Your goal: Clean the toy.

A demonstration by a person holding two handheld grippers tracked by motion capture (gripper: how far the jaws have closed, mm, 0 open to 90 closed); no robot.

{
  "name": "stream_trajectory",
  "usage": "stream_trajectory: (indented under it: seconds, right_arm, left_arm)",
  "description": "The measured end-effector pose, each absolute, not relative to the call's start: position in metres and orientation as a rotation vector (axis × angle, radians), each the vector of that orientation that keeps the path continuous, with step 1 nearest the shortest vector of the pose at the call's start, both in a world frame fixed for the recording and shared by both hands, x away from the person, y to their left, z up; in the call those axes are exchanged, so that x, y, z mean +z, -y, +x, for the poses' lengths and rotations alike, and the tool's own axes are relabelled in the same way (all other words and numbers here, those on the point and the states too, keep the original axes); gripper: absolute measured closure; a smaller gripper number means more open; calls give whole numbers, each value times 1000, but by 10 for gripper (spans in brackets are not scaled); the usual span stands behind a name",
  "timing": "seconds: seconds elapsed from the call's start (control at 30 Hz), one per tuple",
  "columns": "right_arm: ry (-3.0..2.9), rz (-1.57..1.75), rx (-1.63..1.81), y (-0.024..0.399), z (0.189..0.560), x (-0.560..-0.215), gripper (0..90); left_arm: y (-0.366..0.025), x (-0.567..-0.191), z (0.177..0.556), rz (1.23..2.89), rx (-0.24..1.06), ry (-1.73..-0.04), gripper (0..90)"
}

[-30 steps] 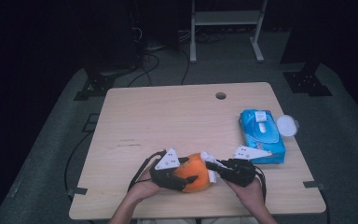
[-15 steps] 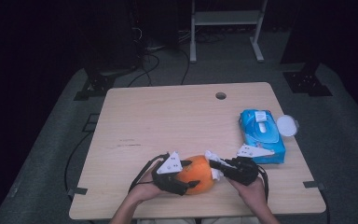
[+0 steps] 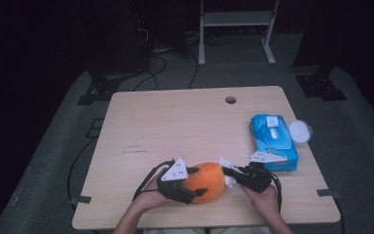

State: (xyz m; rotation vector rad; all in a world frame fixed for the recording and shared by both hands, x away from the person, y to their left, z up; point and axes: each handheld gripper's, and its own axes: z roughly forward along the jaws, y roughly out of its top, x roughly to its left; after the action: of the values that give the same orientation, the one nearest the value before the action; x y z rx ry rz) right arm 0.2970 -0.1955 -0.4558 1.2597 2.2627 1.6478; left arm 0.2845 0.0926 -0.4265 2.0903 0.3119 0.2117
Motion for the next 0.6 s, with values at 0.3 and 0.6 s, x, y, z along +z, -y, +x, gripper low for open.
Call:
stream_trajectory:
  seconds: [0.3, 0.6]
  right_arm:
    - [-2254, 1056, 1695, 178, 280, -428, 801]
    - [-2249, 1046, 1726, 177, 278, -424, 801]
  left_arm:
    - [-84, -427, 282, 2099, 232, -290, 284]
    - [-80, -428, 279, 2104, 243, -280, 281]
